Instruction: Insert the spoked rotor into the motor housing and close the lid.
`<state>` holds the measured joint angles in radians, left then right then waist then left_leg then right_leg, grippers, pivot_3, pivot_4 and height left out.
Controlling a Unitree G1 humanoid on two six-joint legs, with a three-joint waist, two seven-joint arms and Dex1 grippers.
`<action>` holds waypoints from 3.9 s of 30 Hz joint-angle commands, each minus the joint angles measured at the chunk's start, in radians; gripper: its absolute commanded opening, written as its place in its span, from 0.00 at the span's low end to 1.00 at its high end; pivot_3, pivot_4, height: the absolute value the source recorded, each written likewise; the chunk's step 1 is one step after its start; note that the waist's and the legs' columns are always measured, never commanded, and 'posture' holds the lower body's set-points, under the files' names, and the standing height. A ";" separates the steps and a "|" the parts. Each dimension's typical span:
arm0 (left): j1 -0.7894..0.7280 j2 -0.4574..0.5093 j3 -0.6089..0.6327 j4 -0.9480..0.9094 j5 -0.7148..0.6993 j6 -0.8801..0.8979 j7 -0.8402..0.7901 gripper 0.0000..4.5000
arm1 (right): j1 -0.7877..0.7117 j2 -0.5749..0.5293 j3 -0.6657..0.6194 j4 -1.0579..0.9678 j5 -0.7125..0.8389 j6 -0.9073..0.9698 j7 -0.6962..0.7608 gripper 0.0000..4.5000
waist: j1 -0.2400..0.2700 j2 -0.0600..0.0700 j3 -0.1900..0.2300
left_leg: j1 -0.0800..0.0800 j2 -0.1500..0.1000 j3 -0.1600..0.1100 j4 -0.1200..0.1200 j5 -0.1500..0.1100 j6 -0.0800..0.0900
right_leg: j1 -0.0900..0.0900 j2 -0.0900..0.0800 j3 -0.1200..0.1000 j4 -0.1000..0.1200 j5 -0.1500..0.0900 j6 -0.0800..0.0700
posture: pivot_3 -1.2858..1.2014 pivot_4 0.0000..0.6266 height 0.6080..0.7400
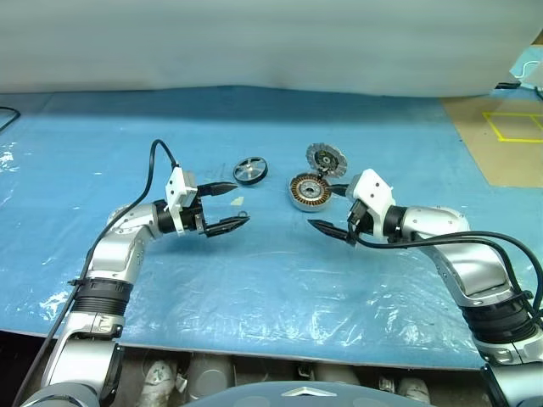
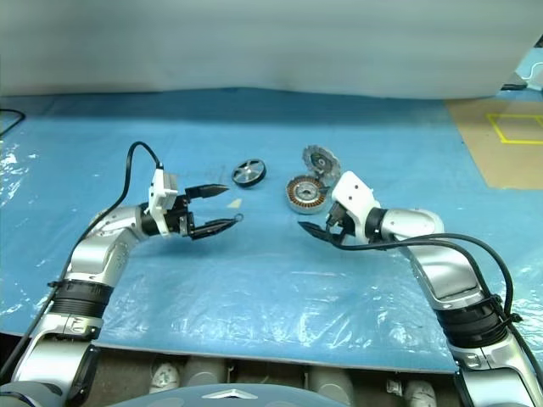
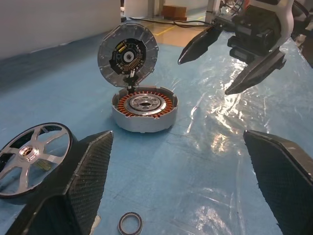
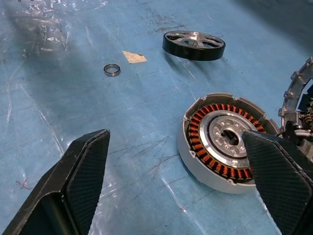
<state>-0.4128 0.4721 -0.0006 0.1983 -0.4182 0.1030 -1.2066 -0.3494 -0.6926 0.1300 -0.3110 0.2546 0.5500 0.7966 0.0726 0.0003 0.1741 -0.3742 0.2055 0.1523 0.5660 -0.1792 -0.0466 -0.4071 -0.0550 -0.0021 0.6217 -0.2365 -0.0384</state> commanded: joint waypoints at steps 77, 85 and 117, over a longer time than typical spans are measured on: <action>0.060 -0.053 -0.018 -0.122 -0.031 0.045 0.046 1.00 | -0.448 0.075 0.376 0.556 -0.440 -0.409 0.530 0.43 | -0.003 -0.001 -0.001 | -0.001 0.002 0.000 0.004 0.000 0.001 | 0.000 0.000 -0.002 0.003 0.000 -0.002 | 0.52 0.24 1.00; 0.072 -0.038 -0.020 -0.142 -0.037 0.062 0.044 1.00 | -0.431 0.120 0.358 0.486 -0.416 -0.385 0.562 0.43 | -0.005 -0.001 -0.001 | -0.002 0.002 0.000 0.004 -0.001 0.002 | -0.001 0.001 -0.002 0.003 0.000 -0.002 | 0.52 0.24 1.00; 0.117 0.050 0.054 -0.122 -0.059 0.105 0.054 1.00 | -0.041 0.042 -0.244 -0.152 0.129 0.301 0.279 0.76 | 0.006 -0.001 0.000 | -0.001 0.001 0.000 -0.001 0.000 0.001 | -0.002 0.001 -0.001 0.000 -0.001 -0.002 | 0.52 0.24 1.00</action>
<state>-0.3002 0.5117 0.0240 0.0847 -0.4724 0.2187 -1.1572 -0.4087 -0.6633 -0.0681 -0.3861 0.3470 0.8210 1.1350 0.0784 -0.0005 0.1737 -0.3747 0.2069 0.1526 0.5648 -0.1795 -0.0455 -0.4087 -0.0541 -0.0029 0.6214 -0.2371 -0.0403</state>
